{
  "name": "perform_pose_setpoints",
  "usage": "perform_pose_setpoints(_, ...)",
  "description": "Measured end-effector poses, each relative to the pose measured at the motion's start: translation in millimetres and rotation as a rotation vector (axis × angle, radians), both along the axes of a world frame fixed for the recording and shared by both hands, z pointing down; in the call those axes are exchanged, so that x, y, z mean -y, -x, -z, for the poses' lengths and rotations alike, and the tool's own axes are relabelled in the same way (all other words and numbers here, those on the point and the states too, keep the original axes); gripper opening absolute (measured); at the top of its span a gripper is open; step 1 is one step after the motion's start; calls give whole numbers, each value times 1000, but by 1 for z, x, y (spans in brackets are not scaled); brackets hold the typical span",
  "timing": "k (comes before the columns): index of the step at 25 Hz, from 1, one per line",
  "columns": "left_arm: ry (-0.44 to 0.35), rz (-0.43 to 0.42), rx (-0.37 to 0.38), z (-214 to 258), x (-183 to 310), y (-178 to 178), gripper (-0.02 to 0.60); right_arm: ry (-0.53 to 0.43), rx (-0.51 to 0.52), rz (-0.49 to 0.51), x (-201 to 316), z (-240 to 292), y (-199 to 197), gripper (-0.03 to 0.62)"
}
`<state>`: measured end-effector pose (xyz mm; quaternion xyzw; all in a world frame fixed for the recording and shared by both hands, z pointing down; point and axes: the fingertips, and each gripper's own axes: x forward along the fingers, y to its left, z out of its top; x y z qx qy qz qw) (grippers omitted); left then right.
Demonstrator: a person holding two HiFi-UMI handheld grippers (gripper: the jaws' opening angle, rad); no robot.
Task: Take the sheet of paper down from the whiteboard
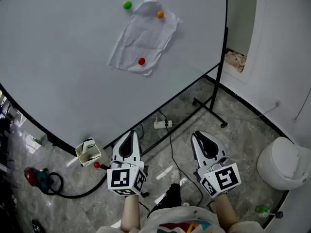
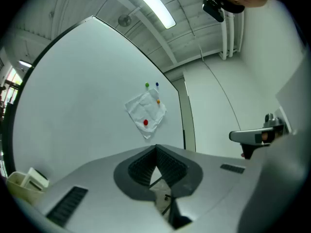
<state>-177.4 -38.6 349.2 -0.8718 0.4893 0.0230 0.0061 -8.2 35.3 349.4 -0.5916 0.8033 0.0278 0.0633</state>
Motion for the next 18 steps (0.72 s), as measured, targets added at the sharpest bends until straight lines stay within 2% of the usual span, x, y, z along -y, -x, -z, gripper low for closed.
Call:
perform_pose_setpoints(5, -78, 65, 32, 24, 68, -4, 46, -36, -31, 33, 75, 18, -8, 29)
perform_pose_setpoints(12, -160, 56, -4, 58, 150, -11, 46, -109, -94, 149, 195, 56, 12, 31)
perform_pose_setpoints(18, -205, 76, -37, 78, 180, -14, 46, -133, -111, 272, 254, 66, 37, 32)
